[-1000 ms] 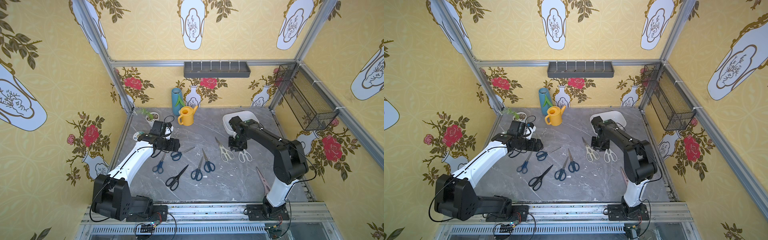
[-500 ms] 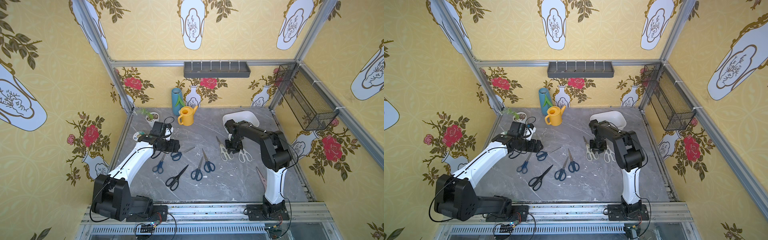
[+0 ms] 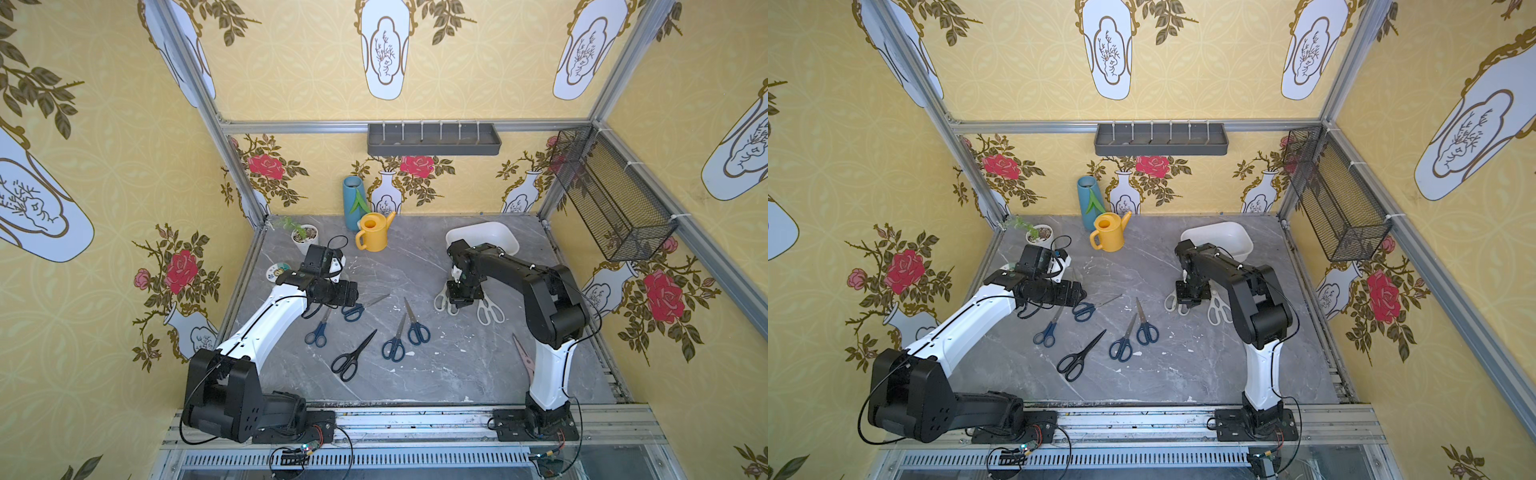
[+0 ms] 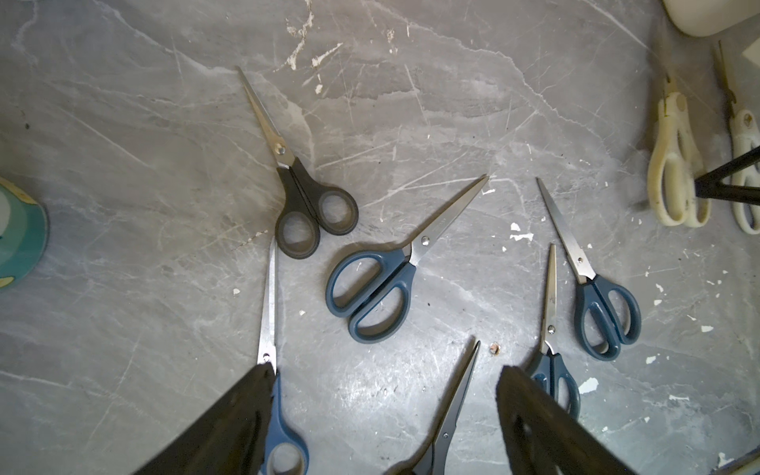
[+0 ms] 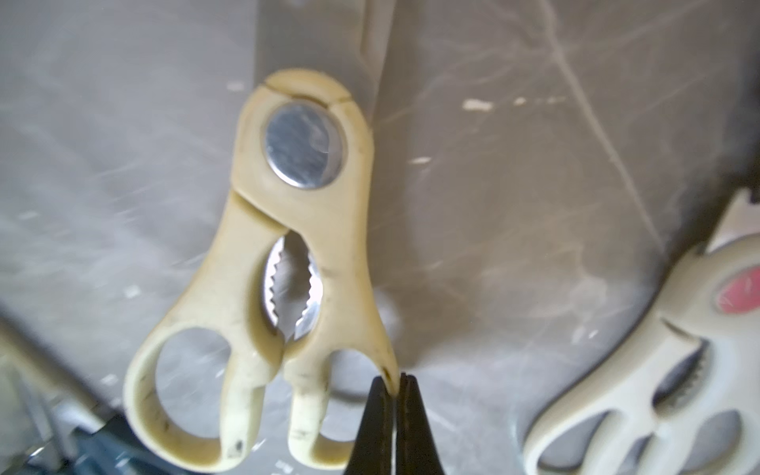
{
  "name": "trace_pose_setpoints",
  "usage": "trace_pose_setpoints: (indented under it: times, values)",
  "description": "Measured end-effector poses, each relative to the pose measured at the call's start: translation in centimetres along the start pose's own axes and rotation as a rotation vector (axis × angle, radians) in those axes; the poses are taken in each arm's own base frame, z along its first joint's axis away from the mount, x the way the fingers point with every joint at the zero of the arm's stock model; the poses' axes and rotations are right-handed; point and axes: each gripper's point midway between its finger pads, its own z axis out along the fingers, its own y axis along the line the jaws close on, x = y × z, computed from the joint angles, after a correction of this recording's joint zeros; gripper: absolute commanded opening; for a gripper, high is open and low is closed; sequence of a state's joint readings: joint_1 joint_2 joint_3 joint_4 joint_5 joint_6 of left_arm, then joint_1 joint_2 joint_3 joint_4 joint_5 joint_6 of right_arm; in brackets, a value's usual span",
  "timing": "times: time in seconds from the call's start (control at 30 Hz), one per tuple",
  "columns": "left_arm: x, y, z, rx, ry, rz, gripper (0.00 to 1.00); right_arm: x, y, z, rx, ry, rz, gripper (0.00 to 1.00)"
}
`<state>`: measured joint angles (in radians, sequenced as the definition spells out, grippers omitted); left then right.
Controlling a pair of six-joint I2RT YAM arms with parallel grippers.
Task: Put the scissors into the storage box
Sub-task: Pick up the scissors from the center of the board, then place the scissors in the storage box.
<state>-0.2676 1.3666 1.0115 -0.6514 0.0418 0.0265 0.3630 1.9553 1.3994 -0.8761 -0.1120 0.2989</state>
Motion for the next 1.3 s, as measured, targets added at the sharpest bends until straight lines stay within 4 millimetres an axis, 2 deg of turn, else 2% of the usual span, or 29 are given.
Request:
trace_pose_setpoints:
  times: [0.17, 0.33, 0.43, 0.5, 0.6, 0.67, 0.87, 1.0, 1.2, 1.23, 1.3]
  values:
    - [-0.1, 0.3, 0.0, -0.018, -0.004, 0.001, 0.9, -0.5, 2.5, -4.1, -0.078, -0.09, 0.005, 0.0]
    - [-0.1, 0.4, -0.1, -0.023, -0.006, 0.007, 0.9, -2.1, 4.3, -8.2, -0.153, -0.168, 0.085, 0.0]
    - [-0.1, 0.4, 0.0, -0.023, -0.004, 0.007, 0.9, -3.9, 3.0, -9.6, -0.161, -0.196, 0.2, 0.0]
    - [-0.2, 0.4, 0.1, -0.023, -0.002, 0.007, 0.9, -5.9, 0.1, -10.0, -0.145, -0.227, 0.33, 0.0]
    - [-0.6, 0.3, 0.3, -0.018, -0.003, 0.007, 0.89, -8.7, -3.9, -9.9, -0.102, -0.26, 0.48, 0.0]
    - [-0.8, 0.2, 0.4, -0.015, -0.002, 0.007, 0.89, -10.7, -5.8, -9.5, -0.079, -0.28, 0.54, 0.0]
    - [-1.4, 0.0, 0.4, -0.002, -0.009, 0.0, 0.89, -15.5, -9.5, -6.5, -0.028, -0.277, 0.651, 0.0]
    - [-1.4, -0.2, 0.4, 0.004, -0.006, 0.0, 0.89, -17.3, -9.8, -4.2, -0.012, -0.258, 0.657, 0.02]
    - [-1.2, -0.2, 0.6, 0.01, 0.002, -0.001, 0.89, -17.6, -10.1, -1.9, -0.002, -0.225, 0.688, 0.13]
    - [-1.2, -0.2, 0.7, 0.011, 0.005, -0.002, 0.89, -17.7, -10.1, -1.8, -0.005, -0.224, 0.689, 0.17]
    - [-1.0, -0.3, 0.8, 0.015, 0.012, -0.003, 0.89, -17.9, -10.0, -1.8, -0.018, -0.227, 0.692, 0.36]
